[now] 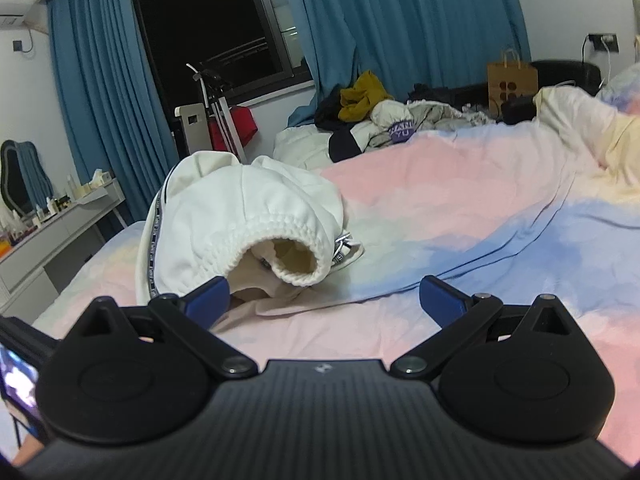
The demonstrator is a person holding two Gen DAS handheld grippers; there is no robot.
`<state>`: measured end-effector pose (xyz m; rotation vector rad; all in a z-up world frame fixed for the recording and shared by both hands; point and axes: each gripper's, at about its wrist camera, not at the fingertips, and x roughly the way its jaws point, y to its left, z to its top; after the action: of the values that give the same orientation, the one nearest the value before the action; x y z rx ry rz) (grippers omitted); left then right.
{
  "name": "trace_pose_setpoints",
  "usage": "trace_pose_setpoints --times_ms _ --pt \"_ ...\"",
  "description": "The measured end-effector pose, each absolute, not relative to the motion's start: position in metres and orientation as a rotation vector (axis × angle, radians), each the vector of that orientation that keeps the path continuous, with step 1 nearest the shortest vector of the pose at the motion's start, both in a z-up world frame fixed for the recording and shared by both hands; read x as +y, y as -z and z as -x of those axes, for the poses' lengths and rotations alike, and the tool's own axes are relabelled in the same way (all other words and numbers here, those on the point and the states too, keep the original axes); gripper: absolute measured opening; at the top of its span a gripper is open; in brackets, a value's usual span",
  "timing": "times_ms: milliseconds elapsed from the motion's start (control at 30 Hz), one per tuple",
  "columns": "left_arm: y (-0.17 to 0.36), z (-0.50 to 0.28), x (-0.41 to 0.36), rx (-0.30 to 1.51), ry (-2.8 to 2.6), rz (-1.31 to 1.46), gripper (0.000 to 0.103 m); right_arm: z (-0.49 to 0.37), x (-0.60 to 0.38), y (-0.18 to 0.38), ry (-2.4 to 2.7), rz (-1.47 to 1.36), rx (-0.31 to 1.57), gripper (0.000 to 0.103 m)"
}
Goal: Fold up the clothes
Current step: 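Grasp a cuff with the right gripper while the left gripper grasps the other cuff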
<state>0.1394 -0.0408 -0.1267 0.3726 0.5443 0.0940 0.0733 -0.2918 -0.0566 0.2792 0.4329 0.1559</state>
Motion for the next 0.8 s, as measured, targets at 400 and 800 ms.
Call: trace_pose_setpoints --times_ms 400,800 --pt "0.087 -0.144 0.022 0.41 -0.109 0.013 0.077 -0.127 -0.299 0.093 -0.232 -0.45 0.479 0.103" --pt "0.052 -0.142 0.055 0.32 -0.131 0.162 0.072 -0.172 -0.283 0.115 -0.217 -0.488 0.549 0.072"
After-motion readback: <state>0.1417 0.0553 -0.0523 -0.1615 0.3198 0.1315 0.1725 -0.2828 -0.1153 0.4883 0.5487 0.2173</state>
